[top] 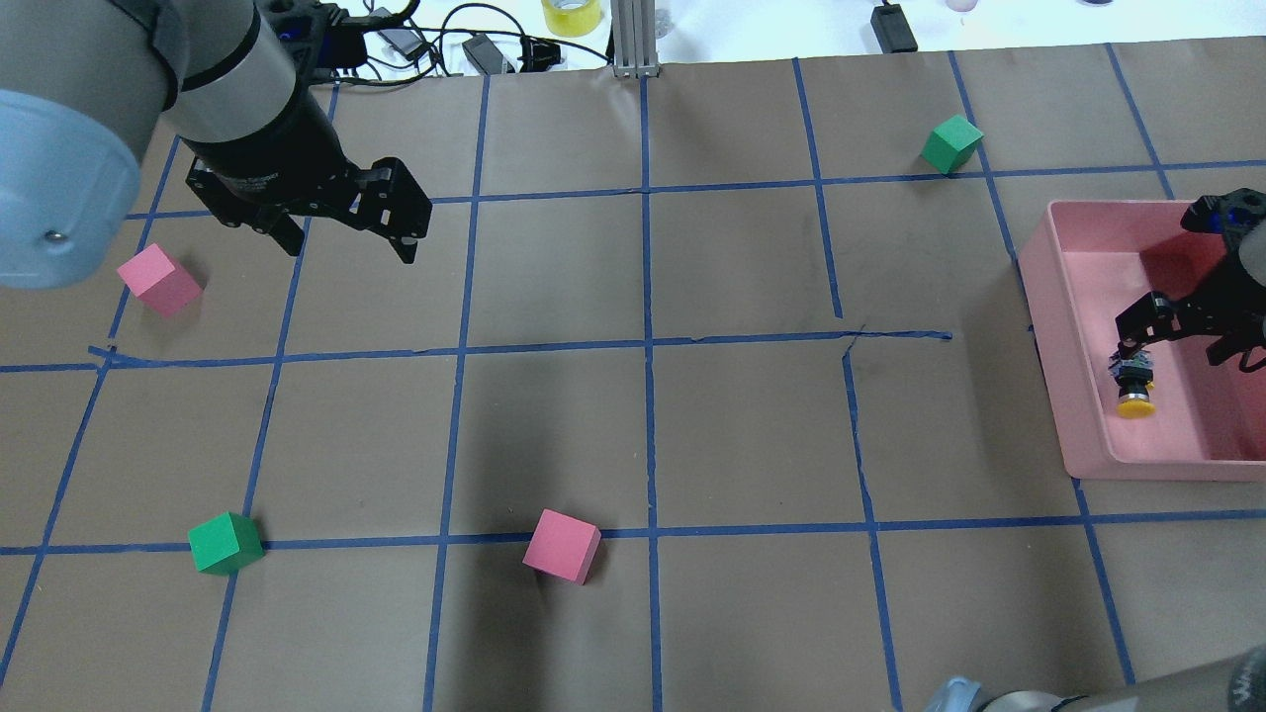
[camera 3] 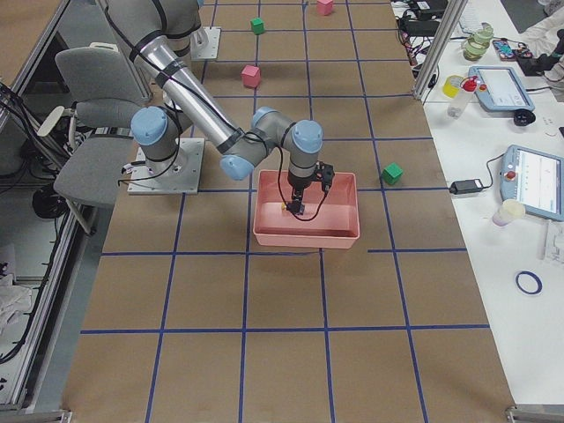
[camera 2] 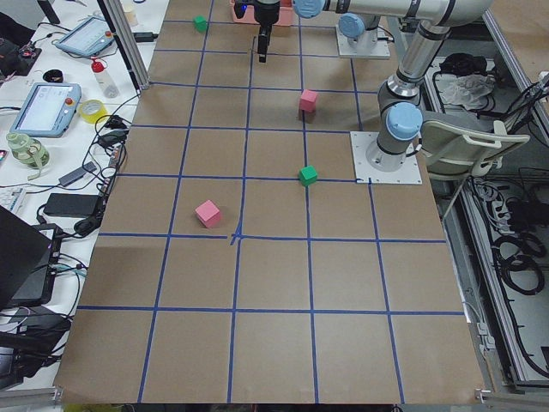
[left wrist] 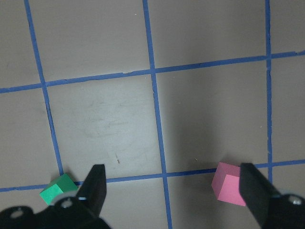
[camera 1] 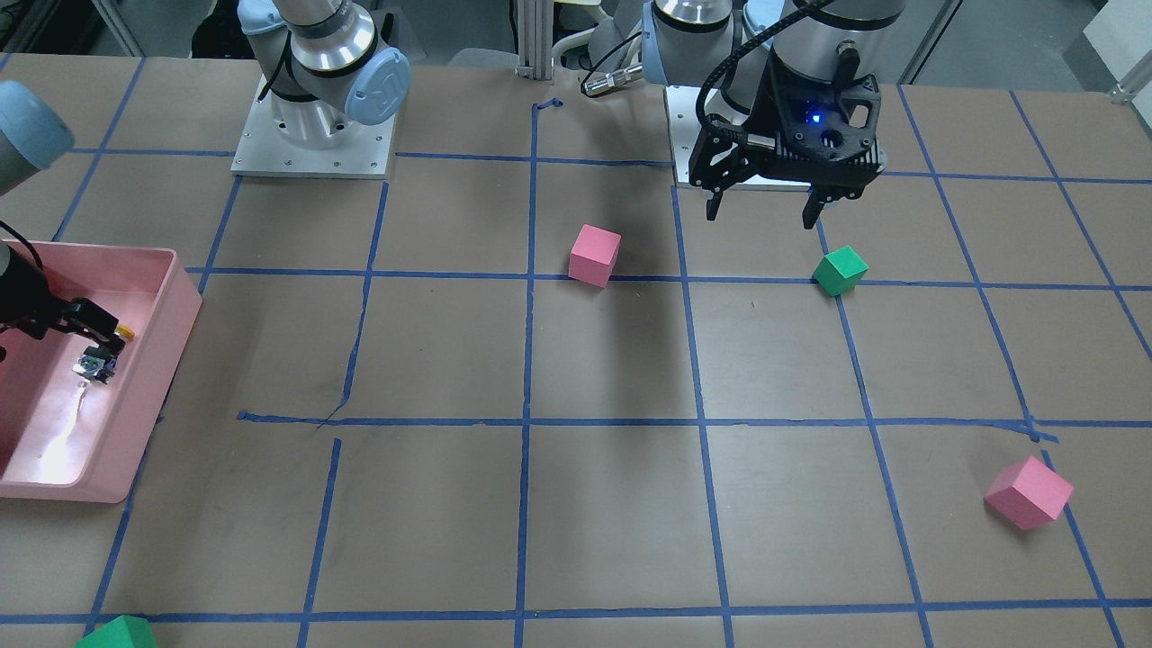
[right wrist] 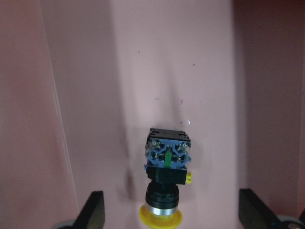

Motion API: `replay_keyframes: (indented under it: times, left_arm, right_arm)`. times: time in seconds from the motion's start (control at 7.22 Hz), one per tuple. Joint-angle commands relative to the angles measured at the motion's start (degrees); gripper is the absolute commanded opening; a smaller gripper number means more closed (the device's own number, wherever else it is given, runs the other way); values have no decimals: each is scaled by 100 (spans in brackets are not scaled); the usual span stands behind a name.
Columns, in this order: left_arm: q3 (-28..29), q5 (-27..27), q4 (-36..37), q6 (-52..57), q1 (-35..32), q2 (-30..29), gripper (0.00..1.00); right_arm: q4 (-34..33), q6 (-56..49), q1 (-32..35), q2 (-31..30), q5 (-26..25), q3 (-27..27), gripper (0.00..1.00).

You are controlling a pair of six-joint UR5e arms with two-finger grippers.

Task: Align button upright
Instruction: 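Lower the right gripper into the bin around the black button body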

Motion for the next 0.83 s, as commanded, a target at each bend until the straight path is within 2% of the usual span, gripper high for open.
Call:
replay_keyframes:
  times: [0.0, 0.69]
  left_arm:
    - [0, -2, 0, 0, 0, 0, 100]
    - [0, -11, 0, 0, 0, 0, 100]
  right_arm:
    - [-211, -12, -11, 61, 123, 49, 100]
    - [-246, -30, -11, 149, 36, 128, 100]
